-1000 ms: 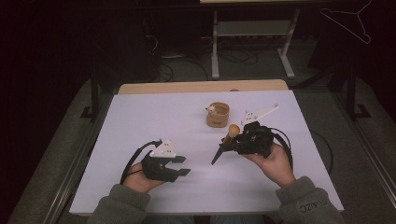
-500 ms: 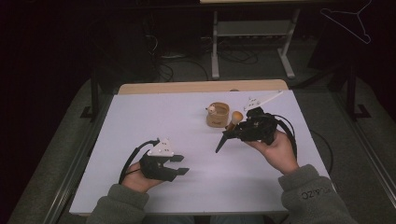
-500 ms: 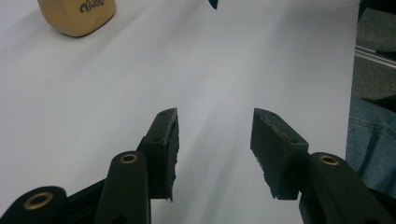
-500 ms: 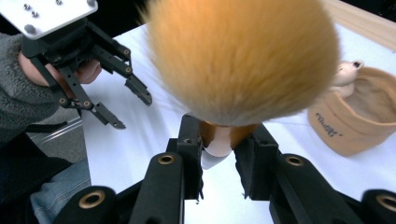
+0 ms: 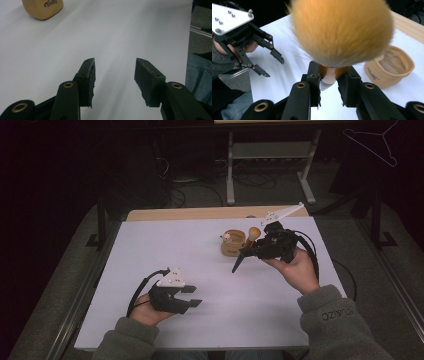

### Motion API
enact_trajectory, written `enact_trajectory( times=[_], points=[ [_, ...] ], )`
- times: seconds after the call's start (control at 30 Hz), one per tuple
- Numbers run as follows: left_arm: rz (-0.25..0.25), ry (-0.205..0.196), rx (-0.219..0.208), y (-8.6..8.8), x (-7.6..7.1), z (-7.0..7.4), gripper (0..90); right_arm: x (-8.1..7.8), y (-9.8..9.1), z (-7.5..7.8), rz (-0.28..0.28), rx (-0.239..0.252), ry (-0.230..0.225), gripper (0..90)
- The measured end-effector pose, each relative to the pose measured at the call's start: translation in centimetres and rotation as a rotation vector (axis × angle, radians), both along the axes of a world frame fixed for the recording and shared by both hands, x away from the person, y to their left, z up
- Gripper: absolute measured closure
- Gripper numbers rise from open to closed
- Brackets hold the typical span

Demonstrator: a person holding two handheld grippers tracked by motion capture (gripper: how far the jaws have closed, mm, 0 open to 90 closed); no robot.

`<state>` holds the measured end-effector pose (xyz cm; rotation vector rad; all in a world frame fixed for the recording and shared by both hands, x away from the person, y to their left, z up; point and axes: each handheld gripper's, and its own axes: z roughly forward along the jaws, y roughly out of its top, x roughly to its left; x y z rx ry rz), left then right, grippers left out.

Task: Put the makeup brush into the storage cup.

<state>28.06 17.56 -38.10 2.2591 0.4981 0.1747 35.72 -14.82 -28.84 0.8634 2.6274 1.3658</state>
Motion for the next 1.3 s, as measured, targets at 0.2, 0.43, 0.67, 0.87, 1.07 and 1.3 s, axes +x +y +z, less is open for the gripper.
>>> enact_trajectory(
  times=[0.2,0.43,0.67,0.87,1.07,1.3],
  points=[
    [0.006,0.0,-0.007,0.1,0.0,0.0,50.8,0.8,0.0,1.0,-0.013,-0.003,-0.008,71.7],
    [0.001,-0.003,0.0,0.3,0.1,0.1,50.8,1.5,-0.1,1.7,-0.032,-0.006,-0.015,71.7],
    [-0.002,-0.005,-0.004,0.3,0.1,0.1,50.8,2.3,-0.3,2.2,-0.048,-0.003,-0.014,71.7],
    [0.0,-0.011,-0.01,0.4,0.2,0.0,50.7,3.1,-0.4,2.8,-0.064,-0.008,-0.019,71.7],
    [0.001,-0.006,-0.013,0.4,0.2,0.1,50.6,3.8,-0.4,3.5,-0.079,-0.01,-0.027,71.7],
    [0.0,-0.008,-0.013,0.5,0.2,0.1,50.6,4.7,-0.3,4.4,-0.098,-0.023,-0.032,71.7]
  ],
)
